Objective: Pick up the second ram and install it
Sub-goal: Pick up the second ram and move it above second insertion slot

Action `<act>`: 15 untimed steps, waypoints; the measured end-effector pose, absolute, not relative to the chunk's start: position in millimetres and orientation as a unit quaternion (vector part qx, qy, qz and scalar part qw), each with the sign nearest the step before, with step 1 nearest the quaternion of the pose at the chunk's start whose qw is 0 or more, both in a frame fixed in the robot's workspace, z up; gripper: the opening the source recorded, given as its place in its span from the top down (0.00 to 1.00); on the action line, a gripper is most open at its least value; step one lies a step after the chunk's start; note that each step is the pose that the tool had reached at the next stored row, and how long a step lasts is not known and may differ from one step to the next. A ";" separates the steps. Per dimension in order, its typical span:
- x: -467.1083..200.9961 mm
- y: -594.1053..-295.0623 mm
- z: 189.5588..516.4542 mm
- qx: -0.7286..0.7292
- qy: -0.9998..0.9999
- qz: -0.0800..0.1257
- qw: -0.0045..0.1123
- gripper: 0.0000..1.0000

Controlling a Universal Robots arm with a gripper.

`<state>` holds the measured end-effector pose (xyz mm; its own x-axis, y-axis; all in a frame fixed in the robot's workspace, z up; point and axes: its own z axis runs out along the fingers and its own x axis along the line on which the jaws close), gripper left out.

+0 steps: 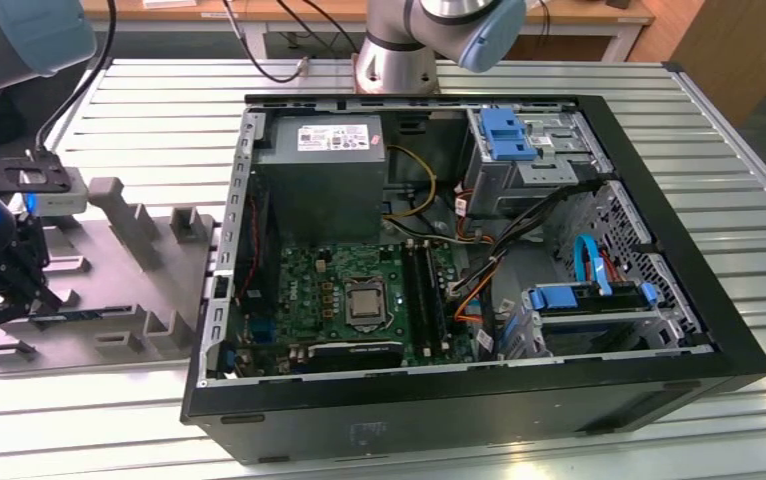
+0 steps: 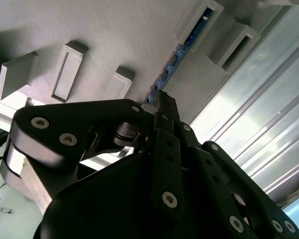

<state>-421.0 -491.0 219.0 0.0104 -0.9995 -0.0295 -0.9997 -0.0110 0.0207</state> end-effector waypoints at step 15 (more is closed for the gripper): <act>-421.5 -490.9 216.0 -0.711 0.703 0.017 0.004 0.70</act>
